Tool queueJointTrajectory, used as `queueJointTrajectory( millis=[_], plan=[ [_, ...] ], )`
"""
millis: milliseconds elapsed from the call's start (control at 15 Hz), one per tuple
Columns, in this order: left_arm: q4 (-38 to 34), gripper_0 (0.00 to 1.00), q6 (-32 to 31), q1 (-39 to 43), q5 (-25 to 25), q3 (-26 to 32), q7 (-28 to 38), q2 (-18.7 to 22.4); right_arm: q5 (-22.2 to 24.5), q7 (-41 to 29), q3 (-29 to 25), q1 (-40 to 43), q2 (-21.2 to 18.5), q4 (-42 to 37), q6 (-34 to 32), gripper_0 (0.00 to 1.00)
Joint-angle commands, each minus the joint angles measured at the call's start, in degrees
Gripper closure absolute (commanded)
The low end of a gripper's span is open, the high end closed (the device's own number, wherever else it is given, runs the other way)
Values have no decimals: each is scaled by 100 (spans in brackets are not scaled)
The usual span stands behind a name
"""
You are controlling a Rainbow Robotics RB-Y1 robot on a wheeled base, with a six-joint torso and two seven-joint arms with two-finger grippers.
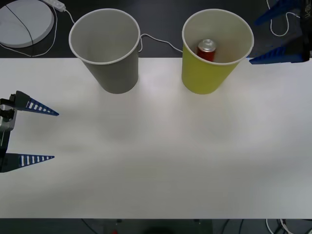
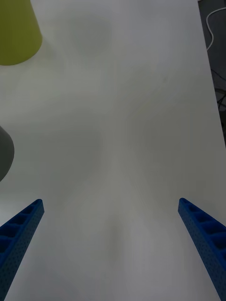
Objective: Put the can into the green bin and the plastic bottle into the gray bin
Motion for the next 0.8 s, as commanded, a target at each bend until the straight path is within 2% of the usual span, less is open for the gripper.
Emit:
queueJointTrajectory(
  millis=[67,400,600,800],
  plan=[
    [0,0,0,0,0,0,0,0,-391,786,-512,639,0,-123,-128,0],
    [0,0,0,0,0,0,0,0,-989,2104,-1092,1826,27,-158,-154,0],
    [0,0,0,0,0,0,0,0,-1015,2588,-1531,2388,132,-229,-154,0],
    [0,0,0,0,0,0,0,0,-1015,3036,-1742,2863,211,-264,-154,0]
  ],
)
